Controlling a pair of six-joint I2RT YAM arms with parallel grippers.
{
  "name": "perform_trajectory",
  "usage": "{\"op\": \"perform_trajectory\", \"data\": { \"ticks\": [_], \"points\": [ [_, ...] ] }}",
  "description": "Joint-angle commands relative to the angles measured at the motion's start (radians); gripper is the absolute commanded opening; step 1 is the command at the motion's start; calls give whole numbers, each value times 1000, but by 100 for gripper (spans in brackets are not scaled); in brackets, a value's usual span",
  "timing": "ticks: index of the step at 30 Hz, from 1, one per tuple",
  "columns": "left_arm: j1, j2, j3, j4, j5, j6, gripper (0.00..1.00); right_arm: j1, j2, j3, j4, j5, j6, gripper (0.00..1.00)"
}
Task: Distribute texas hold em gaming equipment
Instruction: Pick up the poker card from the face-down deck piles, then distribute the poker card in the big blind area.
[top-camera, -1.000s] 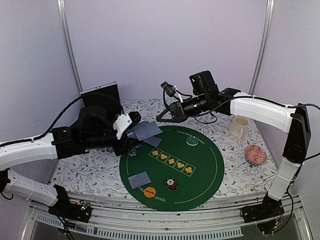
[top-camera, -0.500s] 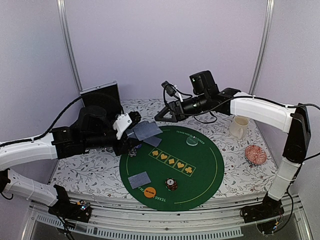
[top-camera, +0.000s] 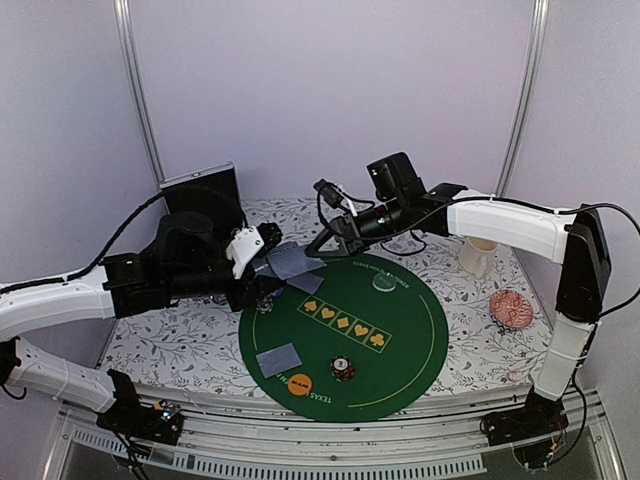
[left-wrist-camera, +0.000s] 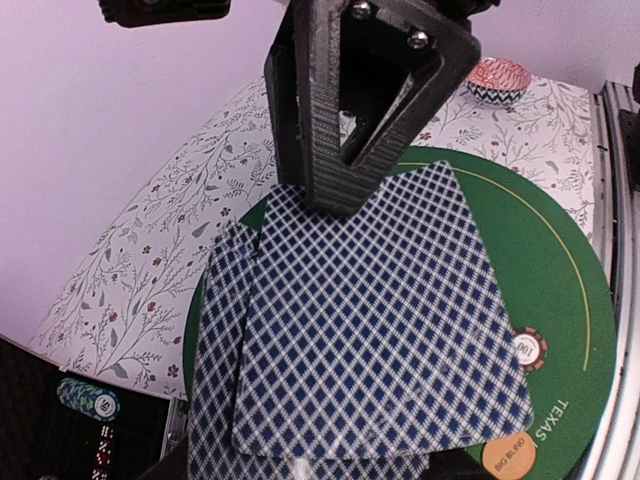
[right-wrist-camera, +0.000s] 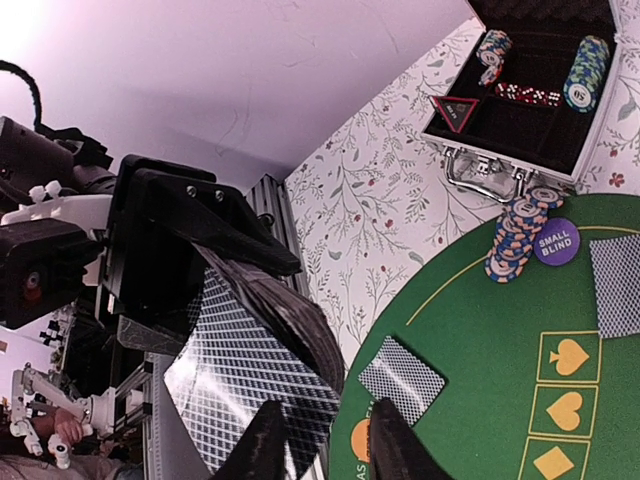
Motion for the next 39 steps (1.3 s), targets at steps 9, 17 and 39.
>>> {"op": "perform_trajectory", "data": {
  "ticks": [9, 17, 39],
  "points": [
    [-7, -19, -1, 37, 8, 7, 48, -18, -20, 23, 23, -79, 22, 2],
    [-6, -19, 0, 38, -1, 6, 48, -65, -152, -3, 57, -88, 10, 1],
    [-5, -66, -17, 75, -59, 2, 49, 67, 140, -236, 440, 46, 357, 2]
  ]
}}
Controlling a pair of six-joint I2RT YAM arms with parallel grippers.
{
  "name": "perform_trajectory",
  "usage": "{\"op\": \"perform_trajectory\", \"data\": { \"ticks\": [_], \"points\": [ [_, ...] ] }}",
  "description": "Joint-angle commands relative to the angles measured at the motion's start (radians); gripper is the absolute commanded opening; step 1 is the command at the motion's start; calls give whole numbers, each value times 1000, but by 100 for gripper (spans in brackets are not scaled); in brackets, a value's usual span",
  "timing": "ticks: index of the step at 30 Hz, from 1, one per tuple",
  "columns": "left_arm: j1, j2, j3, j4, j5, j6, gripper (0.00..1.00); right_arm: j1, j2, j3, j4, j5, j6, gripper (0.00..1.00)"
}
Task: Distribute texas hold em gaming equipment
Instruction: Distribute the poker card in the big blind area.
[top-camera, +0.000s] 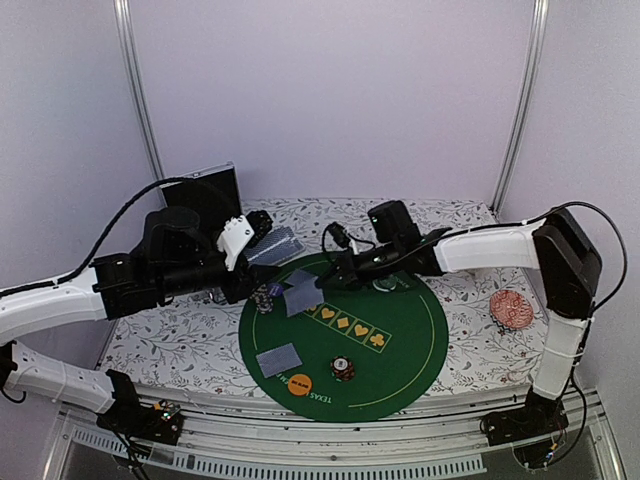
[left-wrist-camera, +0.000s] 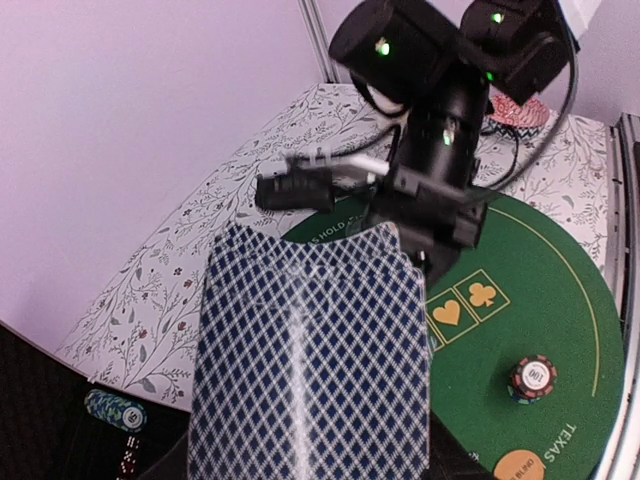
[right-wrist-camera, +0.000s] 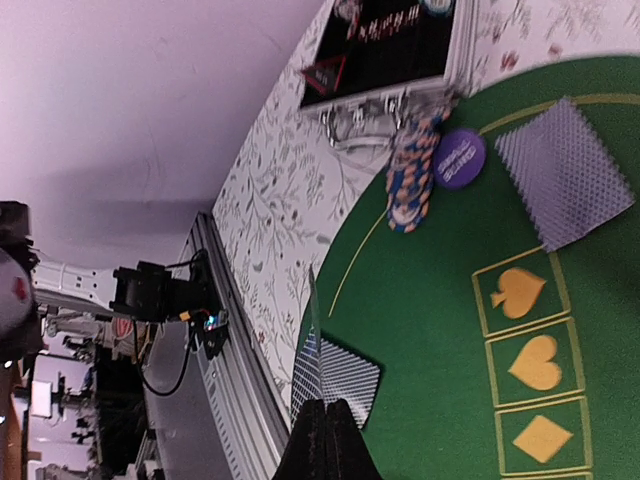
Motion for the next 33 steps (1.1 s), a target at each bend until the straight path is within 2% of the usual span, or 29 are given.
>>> {"op": "perform_trajectory", "data": {
  "ticks": [1, 5, 13, 20, 29, 32, 33],
  "points": [
    [-5, -17, -15, 34, -12, 4, 49, 117, 174, 99, 105, -111, 119, 1],
    [-4, -23, -17, 35, -12, 5, 49, 171, 276, 131, 137, -151, 170, 1],
    [-3, -21, -18, 35, -6, 6, 49, 197, 300, 107, 163, -147, 224, 2],
    [-4, -19, -18, 34, -5, 8, 49, 194, 272, 102, 139, -151, 209, 33],
    [-4, -24, -18, 35, -1, 9, 49, 106, 106, 37, 27, -38, 132, 52],
    [-3, -24, -19, 32, 4, 12, 49, 45, 22, 30, -36, 22, 68, 64],
    [-4, -24, -20, 32, 4, 11, 49, 27, -7, 36, -65, 42, 31, 72]
  ]
}}
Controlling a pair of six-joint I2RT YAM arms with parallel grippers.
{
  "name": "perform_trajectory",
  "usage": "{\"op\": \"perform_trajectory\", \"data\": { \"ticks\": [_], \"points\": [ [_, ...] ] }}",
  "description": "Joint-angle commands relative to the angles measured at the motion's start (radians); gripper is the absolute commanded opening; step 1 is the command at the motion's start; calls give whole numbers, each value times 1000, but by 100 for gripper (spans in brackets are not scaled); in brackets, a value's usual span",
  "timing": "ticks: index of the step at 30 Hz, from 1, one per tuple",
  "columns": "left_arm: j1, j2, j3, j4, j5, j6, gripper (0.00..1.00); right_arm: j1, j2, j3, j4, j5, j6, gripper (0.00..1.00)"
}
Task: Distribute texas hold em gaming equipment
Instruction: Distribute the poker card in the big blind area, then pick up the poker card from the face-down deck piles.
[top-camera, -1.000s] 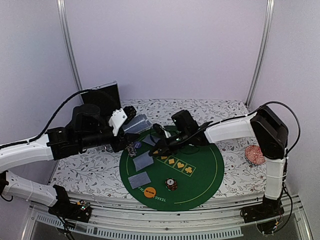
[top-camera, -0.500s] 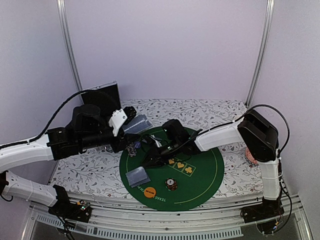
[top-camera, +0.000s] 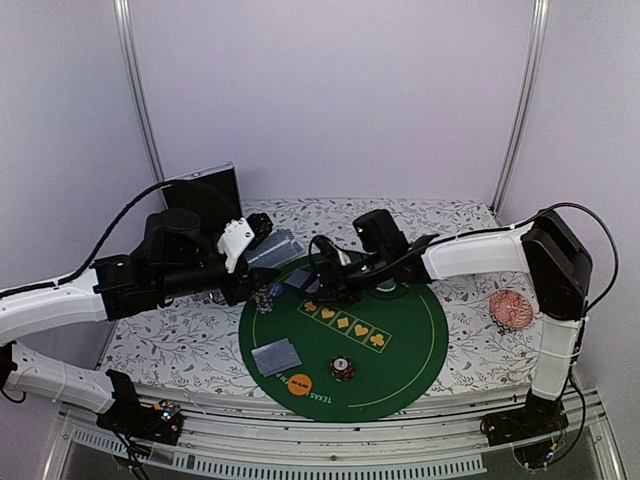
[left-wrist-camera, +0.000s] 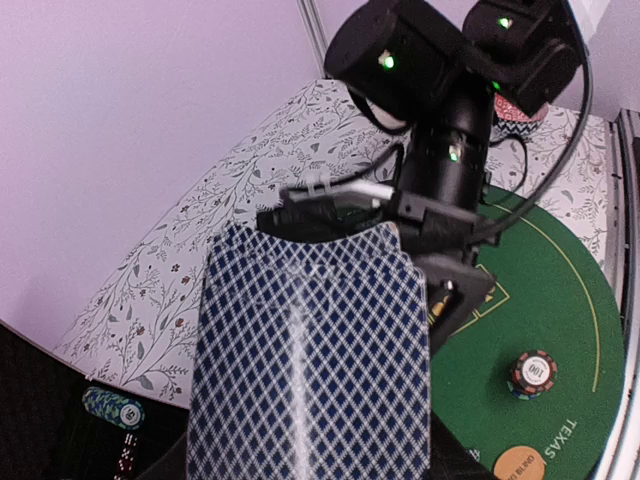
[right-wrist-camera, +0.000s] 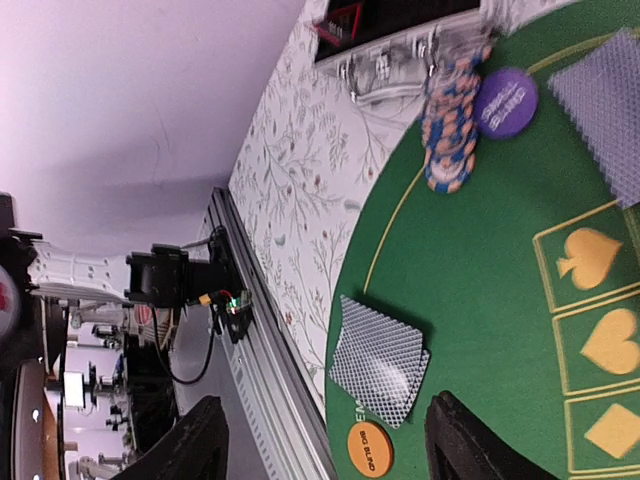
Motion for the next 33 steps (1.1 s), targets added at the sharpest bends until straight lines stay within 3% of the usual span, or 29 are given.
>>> {"op": "perform_trajectory", "data": {
  "ticks": [1, 3, 4, 9, 13, 22, 26, 33],
  "points": [
    [-5, -20, -10, 30, 6, 12, 49, -100, -162, 8, -129, 122, -142, 80],
    [-6, -9, -7, 22, 7, 13, 50, -126, -217, 33, -167, 143, -209, 97],
    [-6, -1, -4, 16, 11, 14, 49, -127, -242, 49, -177, 148, -257, 99],
    [-7, 9, 1, 8, 52, 15, 50, -99, -299, 103, -130, 13, -365, 99],
    [-6, 0, -5, 8, 91, 19, 50, -38, -244, 173, -118, -14, -367, 99],
    [-8, -1, -6, 9, 113, 20, 50, 28, -82, 377, -298, 89, -452, 99],
    [-8, -4, -6, 10, 113, 20, 50, 28, -74, 386, -334, 149, -473, 99],
    [-8, 0, -7, 9, 116, 20, 50, 5, -120, 352, -376, 205, -495, 89]
  ]
}}
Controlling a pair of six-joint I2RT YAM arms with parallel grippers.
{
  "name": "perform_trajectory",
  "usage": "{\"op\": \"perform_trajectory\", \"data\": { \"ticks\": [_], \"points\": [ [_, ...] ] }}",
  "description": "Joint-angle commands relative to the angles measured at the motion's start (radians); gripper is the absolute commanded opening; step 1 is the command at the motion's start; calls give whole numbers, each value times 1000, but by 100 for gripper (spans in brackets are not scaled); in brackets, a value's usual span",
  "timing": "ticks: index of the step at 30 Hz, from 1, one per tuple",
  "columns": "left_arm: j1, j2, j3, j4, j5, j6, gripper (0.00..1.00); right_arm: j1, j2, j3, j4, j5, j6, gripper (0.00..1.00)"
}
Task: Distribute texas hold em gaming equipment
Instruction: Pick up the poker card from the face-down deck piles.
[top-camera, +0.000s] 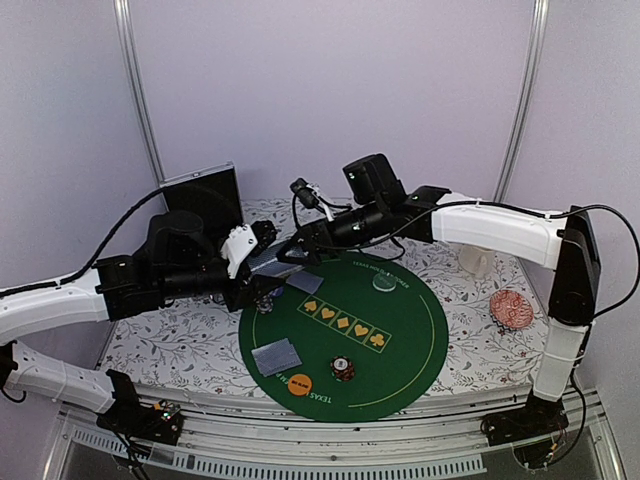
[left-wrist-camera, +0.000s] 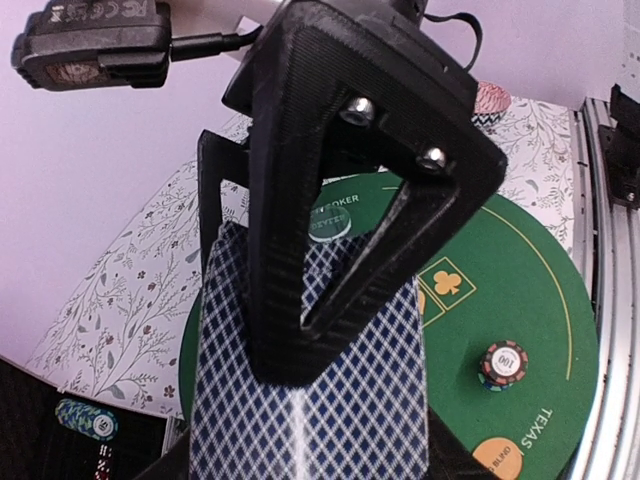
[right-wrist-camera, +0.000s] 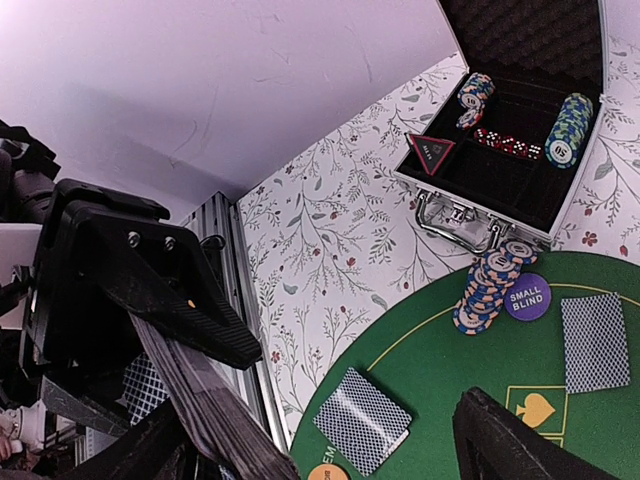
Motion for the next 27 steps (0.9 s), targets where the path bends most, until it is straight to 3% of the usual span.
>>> {"op": "perform_trajectory", "data": {
  "ticks": [1, 9, 14, 18, 27],
  "points": [
    [-9, -7, -5, 22, 15, 13, 50, -26, -45, -8, -45, 53, -23, 88],
    [-8, -5, -5, 21, 12, 12, 50, -26, -66, 1, -64, 20, -37, 75],
    [-8, -4, -3, 21, 9, 13, 50, -25, -82, 7, -76, 18, -43, 56],
    [-8, -4, -4, 21, 8, 12, 50, -26, -95, 7, -89, 33, -50, 34],
    [-8, -2, -3, 21, 5, 13, 50, -26, -119, 11, -108, 61, -57, 10]
  ]
}}
